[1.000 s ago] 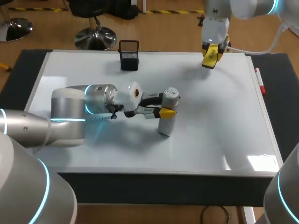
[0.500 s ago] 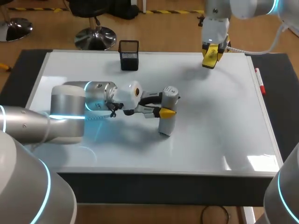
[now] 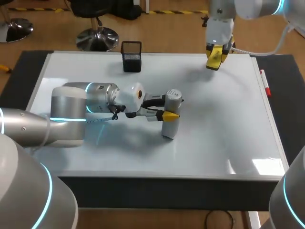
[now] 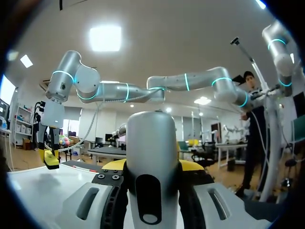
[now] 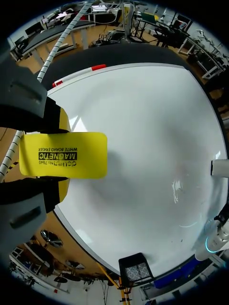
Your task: Pick up the inspection probe, press it on each red-marked spot on the whiteboard one by one, put down the probe, pick up the eraser, and wipe off all the red marks.
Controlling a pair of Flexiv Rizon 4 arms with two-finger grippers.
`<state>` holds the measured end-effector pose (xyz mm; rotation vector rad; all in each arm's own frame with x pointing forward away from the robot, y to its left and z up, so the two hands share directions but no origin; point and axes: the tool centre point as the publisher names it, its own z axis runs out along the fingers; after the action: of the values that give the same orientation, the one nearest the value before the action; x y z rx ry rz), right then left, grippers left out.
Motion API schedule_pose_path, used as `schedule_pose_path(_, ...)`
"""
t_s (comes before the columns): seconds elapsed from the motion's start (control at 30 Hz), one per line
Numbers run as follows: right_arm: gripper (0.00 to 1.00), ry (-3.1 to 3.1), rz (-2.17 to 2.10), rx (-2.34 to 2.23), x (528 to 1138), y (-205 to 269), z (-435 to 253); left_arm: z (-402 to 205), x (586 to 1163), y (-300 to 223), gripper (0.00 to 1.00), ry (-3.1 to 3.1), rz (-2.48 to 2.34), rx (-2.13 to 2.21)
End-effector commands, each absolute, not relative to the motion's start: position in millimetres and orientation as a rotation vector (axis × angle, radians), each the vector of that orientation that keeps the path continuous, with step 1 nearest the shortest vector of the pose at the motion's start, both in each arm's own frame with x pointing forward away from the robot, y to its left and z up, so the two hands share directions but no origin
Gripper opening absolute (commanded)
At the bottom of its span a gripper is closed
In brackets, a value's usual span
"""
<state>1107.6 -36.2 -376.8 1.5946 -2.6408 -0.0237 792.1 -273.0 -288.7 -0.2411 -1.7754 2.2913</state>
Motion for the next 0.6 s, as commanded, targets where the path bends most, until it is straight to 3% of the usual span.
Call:
schedule_pose_path(0.03,0.00,-2.638,-0.019,1.597,1108,-37,-375,-289,791,-272,0.00,-1.781,2.292,-0.237)
schedule_pose_path(0.6,0.00,-2.638,-0.019,1.597,1108,-37,-375,-269,794,-265,0.00,-1.764,2.329,-0.256)
